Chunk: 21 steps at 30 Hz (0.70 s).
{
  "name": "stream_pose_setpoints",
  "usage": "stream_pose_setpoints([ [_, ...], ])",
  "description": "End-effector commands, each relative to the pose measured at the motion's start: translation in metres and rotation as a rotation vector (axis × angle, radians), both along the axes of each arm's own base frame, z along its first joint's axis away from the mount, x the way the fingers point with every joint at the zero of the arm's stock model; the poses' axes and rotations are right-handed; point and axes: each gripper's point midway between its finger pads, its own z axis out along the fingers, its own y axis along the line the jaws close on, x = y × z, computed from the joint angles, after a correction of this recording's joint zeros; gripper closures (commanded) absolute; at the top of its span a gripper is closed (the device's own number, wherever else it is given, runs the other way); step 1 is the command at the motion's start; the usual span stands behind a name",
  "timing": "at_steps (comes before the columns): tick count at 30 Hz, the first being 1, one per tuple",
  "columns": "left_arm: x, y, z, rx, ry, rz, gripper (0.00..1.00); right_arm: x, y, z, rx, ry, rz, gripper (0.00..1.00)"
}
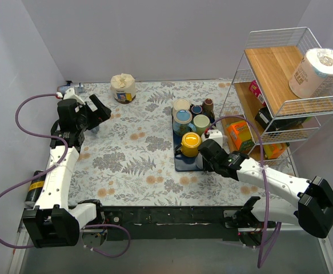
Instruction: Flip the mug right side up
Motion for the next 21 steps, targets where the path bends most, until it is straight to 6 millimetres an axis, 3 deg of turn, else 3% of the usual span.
stream_pose_setpoints([
  [1, -0.004, -0.007, 0.019, -0.034, -0.049, -0.028, 0.02, 0.009, 0.0, -0.002, -0.006, -0.043, -0.006, 0.63],
  [10, -0.008, -0.01, 0.017, -0.052, -0.051, -0.039, 0.02, 0.004, -0.004, -0.013, -0.023, -0.023, 0.003, 0.69],
  [12, -0.009, -0.011, 0.016, -0.057, -0.049, -0.041, 0.02, 0.004, -0.004, -0.013, -0.023, -0.021, 0.012, 0.75],
  [15, -0.01, -0.015, 0.019, -0.073, -0.057, -0.058, 0.02, 0.002, -0.004, -0.013, -0.031, -0.011, 0.031, 0.99],
  [16, -0.011, -0.019, 0.02, -0.085, -0.058, -0.071, 0.02, 0.0, -0.005, -0.012, -0.034, -0.005, 0.031, 0.99],
  [20, -0.016, -0.03, 0.031, -0.138, -0.076, -0.115, 0.02, -0.001, -0.001, 0.009, 0.005, -0.021, 0.041, 0.99],
  [21, -0.018, -0.034, 0.032, -0.15, -0.079, -0.138, 0.02, 0.003, 0.005, 0.026, 0.048, -0.048, 0.044, 0.99],
])
